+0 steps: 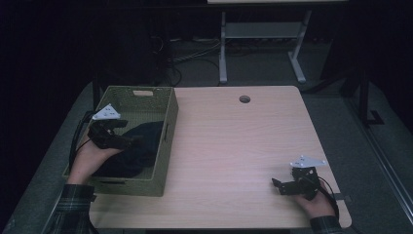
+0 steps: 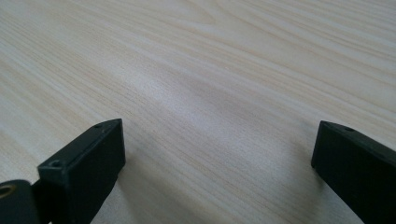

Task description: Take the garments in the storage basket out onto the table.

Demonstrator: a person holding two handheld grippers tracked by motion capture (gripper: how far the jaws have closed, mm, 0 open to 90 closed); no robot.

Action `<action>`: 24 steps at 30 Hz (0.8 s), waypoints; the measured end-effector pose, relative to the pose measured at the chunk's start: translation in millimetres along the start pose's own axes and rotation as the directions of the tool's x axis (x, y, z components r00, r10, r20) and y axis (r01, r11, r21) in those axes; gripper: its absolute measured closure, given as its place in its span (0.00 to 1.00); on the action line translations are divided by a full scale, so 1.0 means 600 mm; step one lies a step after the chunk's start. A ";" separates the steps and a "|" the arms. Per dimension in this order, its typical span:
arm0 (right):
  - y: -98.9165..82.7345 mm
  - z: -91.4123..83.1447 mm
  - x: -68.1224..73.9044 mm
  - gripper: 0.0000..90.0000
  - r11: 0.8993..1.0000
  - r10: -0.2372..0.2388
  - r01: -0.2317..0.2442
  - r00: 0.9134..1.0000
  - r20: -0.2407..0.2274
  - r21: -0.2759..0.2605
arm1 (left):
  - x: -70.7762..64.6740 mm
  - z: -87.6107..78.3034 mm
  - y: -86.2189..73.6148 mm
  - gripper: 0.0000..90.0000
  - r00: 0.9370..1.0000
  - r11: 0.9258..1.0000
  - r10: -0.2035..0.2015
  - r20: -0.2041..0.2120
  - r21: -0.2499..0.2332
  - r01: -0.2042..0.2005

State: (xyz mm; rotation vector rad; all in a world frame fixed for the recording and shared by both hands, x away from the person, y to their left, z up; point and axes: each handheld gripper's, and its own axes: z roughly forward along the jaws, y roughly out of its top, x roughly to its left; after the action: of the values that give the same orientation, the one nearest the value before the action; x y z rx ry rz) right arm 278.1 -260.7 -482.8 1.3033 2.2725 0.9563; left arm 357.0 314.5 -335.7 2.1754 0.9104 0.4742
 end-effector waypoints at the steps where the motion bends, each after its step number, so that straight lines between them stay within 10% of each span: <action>1: 0.000 0.000 0.000 0.03 1.000 0.000 0.000 1.000 0.002 0.000 | 0.005 0.003 -0.005 0.15 1.000 1.000 -0.003 -0.004 0.010 0.003; 24: 0.000 0.000 0.000 0.03 1.000 -0.001 0.001 1.000 0.001 0.000 | 0.028 0.033 -0.051 0.16 0.998 0.991 -0.044 0.054 0.131 0.037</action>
State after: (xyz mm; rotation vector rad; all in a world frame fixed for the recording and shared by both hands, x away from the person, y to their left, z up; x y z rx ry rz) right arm 278.2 -260.7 -482.9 1.3027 2.2717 0.9548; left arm 365.3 332.4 -370.5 2.2712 0.9765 0.3404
